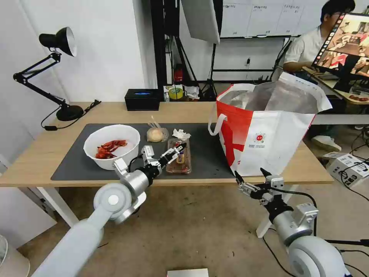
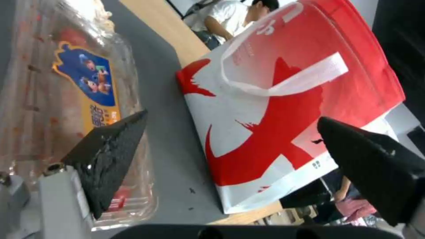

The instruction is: Pick up the trash from the table and place it into the takeout bag.

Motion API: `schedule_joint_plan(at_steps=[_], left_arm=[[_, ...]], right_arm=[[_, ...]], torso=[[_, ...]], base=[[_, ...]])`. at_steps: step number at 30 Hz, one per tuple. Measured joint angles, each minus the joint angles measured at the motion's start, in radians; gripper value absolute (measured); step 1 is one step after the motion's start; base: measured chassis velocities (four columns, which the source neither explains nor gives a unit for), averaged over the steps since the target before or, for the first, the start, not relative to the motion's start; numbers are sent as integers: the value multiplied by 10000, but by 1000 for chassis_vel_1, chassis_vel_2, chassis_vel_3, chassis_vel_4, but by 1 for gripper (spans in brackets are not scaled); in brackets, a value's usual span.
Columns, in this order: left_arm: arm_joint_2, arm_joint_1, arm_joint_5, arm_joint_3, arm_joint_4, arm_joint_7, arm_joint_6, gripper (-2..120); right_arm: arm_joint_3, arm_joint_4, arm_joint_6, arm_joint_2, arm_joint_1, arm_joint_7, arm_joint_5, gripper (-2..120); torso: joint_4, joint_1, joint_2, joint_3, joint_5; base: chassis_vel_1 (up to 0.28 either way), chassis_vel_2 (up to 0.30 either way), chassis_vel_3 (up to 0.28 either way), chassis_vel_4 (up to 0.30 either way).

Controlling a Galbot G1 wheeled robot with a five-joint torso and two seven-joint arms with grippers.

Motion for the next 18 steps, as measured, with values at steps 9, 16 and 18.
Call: schedule_joint_plan(at_steps=[9,16,18], left_arm=[[1077,-162,3832,359,-108,2403,-1145,100],[2324,-612,7408,790,34,4375,-1990,99],[2515,-705,7844,890,135,4778,-2164,97]], right_arm=[[-226,-57,8,84,204,-140,190,100],[-518,-183,248,-249,657,-617,1860,100],[-560,-248,281,-319,773,-693,2376,100]], torso=[[0,-1,1,0,-1],[1,-1,1,-1,-1],[1,-1,0,-1,0]], base=[[0,0,0,0],[0,0,0,0],[0,0,0,0]])
